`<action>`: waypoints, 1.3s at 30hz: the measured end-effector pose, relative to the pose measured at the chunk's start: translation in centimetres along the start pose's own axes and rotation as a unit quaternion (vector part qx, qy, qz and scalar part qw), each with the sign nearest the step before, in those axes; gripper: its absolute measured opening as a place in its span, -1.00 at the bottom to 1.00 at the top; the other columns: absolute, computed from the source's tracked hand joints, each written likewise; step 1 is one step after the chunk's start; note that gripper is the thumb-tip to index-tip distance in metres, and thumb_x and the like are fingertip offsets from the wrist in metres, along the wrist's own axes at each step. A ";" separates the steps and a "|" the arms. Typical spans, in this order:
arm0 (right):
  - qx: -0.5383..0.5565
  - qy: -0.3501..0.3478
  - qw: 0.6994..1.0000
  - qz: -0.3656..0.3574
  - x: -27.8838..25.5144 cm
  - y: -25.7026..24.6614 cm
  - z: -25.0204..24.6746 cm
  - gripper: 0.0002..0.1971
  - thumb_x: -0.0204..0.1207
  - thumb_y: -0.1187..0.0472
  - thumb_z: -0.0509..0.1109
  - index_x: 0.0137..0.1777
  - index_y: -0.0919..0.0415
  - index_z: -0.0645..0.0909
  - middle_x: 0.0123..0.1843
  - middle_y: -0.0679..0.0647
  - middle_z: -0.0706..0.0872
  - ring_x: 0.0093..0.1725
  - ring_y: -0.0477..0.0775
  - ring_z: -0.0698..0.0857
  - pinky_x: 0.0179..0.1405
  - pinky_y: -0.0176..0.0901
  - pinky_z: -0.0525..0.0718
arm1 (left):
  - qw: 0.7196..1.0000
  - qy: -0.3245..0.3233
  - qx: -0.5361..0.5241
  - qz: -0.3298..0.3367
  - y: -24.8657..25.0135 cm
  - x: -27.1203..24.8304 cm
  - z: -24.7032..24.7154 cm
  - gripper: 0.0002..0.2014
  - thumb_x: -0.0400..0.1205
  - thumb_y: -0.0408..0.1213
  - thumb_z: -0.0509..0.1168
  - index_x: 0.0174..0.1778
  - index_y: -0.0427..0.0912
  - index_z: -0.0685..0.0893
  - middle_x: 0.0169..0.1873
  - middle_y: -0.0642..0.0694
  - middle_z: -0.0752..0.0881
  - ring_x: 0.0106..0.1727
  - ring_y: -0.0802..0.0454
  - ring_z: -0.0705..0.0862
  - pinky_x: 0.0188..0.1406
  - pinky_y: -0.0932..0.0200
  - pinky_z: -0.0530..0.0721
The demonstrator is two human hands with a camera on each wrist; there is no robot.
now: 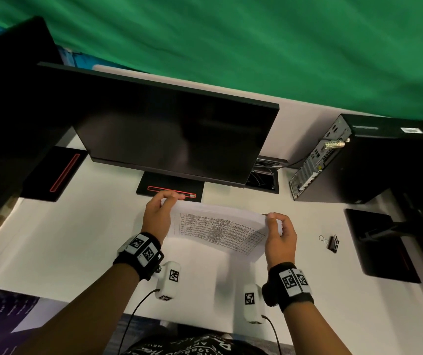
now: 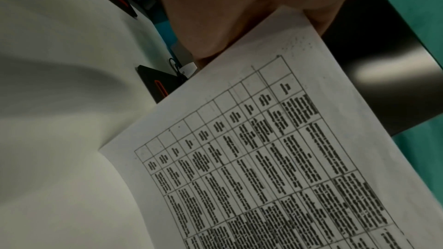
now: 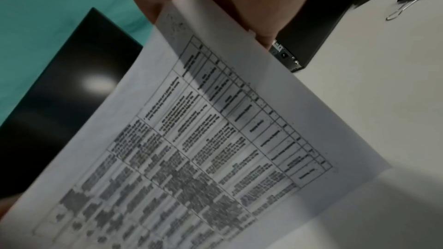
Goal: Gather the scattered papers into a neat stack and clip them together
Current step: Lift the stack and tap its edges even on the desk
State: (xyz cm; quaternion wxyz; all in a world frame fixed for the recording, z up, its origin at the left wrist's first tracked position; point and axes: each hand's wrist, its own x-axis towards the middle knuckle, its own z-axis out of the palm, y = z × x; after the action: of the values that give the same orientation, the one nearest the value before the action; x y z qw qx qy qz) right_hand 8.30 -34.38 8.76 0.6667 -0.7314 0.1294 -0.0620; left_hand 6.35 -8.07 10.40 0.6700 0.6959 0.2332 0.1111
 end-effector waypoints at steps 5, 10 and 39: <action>-0.003 0.002 1.000 0.007 0.2 -0.1 0.1 -0.83 0.62 0.10 0.34 -0.20 -0.10 0.66 -0.04 -0.08 0.77 0.00 0.03 0.65 0.09 0.06 0.58 | 1.000 -0.014 -0.014 0.023 0.3 -0.5 0.1 -0.71 0.73 -0.22 0.08 0.04 -0.12 0.73 0.05 0.00 0.76 0.06 0.02 0.72 -0.16 0.29 0.60; 0.007 -0.017 1.000 0.005 0.1 0.0 0.3 -0.80 0.60 0.05 0.22 -0.13 -0.04 0.67 0.10 -0.04 0.75 0.12 0.08 0.65 0.13 0.05 0.56 | 0.999 -0.035 -0.034 0.006 0.5 -0.7 0.1 -0.69 0.76 -0.15 0.04 0.23 0.08 0.69 0.17 0.13 0.75 0.17 0.20 0.70 0.00 0.27 0.59; 0.047 -0.072 0.996 0.003 0.2 -0.2 -0.4 -0.68 0.42 -0.20 0.40 0.03 -0.03 0.62 0.07 -0.04 0.76 0.03 0.07 0.67 0.02 -0.06 0.56 | 0.999 -0.039 0.019 0.028 -0.2 0.0 -0.2 -0.74 0.65 -0.01 0.16 0.00 -0.06 0.68 -0.04 0.02 0.73 -0.03 -0.07 0.72 -0.18 0.10 0.68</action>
State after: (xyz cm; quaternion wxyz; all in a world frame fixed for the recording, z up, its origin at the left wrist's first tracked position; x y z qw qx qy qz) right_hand 8.44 -34.79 9.02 0.7084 -0.7012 0.0796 -0.0131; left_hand 6.28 -7.90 10.20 0.6616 0.7189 0.1892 0.0984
